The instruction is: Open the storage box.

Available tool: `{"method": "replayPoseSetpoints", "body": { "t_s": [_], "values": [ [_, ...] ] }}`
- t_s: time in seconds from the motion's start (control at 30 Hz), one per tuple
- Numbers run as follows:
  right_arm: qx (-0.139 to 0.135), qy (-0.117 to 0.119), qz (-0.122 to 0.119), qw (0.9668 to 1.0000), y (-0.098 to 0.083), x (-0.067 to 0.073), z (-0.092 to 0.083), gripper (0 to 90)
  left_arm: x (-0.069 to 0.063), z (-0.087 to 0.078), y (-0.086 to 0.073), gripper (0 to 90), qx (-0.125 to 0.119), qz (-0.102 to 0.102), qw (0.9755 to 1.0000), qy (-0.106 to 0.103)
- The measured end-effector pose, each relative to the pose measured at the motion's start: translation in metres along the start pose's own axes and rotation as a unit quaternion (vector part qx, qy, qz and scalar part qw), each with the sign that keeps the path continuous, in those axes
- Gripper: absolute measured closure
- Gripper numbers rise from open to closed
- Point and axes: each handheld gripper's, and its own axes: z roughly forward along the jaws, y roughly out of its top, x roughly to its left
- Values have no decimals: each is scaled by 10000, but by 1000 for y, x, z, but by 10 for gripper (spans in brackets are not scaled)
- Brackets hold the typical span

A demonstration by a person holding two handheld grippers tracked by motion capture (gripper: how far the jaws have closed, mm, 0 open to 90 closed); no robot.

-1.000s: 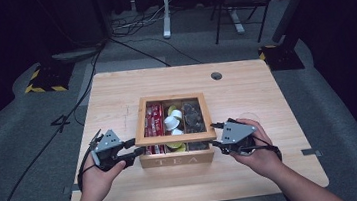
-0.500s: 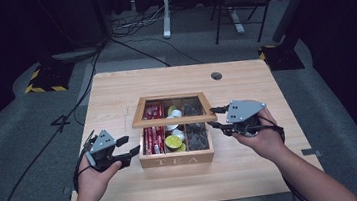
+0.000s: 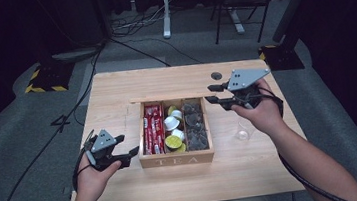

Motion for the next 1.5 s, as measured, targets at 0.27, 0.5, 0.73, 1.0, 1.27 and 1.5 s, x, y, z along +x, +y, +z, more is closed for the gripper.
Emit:
{"method": "replayPoseSetpoints", "body": {
  "t_s": [0.27, 0.5, 0.73, 1.0, 1.27, 1.5],
  "values": [
    [-213, -54, 358, 9991, 9, -29, 6, 639, 5, -1, -6, 301, -9, -155, 9999, 60],
    [-262, -159, 625, 9976, 17, -54, 14, 641, 7, -5, -11, 297, -24, -251, 9996, 128],
    [-341, -250, 877, 9952, 21, -76, 24, 639, 8, -5, -17, 297, 16, -363, 9992, 152],
    [-399, -379, 1248, 9907, 24, -102, 40, 622, 11, -4, -18, 297, 31, -390, 9991, 153],
    [-459, -559, 1487, 9862, 22, -123, 57, 590, 15, 0, -19, 295, 48, -417, 9990, 157],
    [-382, -733, 1682, 9823, 22, -138, 73, 555, 18, 3, -21, 292, 105, -435, 9989, 156]
  ]
}}
